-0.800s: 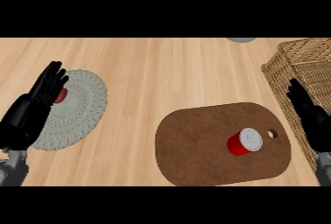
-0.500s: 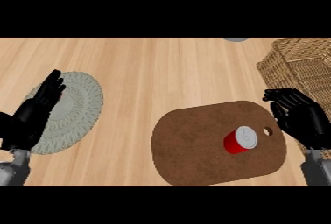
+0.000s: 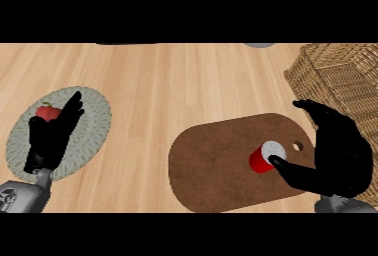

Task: Pick the can from the cutting board and place it in the basket

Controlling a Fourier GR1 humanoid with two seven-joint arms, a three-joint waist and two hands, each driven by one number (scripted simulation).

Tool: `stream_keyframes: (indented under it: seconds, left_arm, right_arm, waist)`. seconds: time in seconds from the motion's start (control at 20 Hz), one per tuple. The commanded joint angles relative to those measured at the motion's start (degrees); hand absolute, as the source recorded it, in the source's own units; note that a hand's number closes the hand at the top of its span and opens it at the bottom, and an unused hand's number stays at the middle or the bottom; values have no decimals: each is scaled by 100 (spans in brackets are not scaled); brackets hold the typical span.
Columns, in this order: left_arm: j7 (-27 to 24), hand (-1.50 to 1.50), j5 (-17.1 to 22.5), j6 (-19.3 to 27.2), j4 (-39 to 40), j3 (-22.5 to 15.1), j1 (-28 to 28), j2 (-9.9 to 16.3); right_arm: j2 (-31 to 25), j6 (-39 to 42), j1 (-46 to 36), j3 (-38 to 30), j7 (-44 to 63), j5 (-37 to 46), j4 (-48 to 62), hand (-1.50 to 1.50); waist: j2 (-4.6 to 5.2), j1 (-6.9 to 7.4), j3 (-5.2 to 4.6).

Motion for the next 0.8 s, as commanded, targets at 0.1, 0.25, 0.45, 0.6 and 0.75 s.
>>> stream_keyframes:
  seconds: [0.1, 0.25, 0.45, 0.6, 0.75]
  left_arm:
    - [133, 0, -148, 128, 158, -17, -157, -56]
    - [75, 0, -120, 142, 277, 81, -65, -35]
    - [143, 0, -143, 138, 238, 34, -115, -96]
    - [122, 0, -200, 149, 201, -8, -76, -134]
    - [49, 0, -232, 34, 374, -35, -160, -258]
  right_arm:
    - [-1162, -858, 719, -337, 1062, 1579, -502, -150]
    - [-2170, -465, 1138, -487, 1829, 2102, -851, -150]
    - [-3375, 746, 1518, -706, 2695, 1871, -1501, -150]
    - [-4023, 1638, 1815, -916, 3101, 1290, -1966, -150]
    - [-4188, 2013, 2202, -1197, 3609, 779, -2824, -150]
  waist:
    - [-14, -141, -33]
    - [-27, -204, -51]
    - [-25, -142, -37]
    - [-23, -86, -27]
    - [-8, -45, -16]
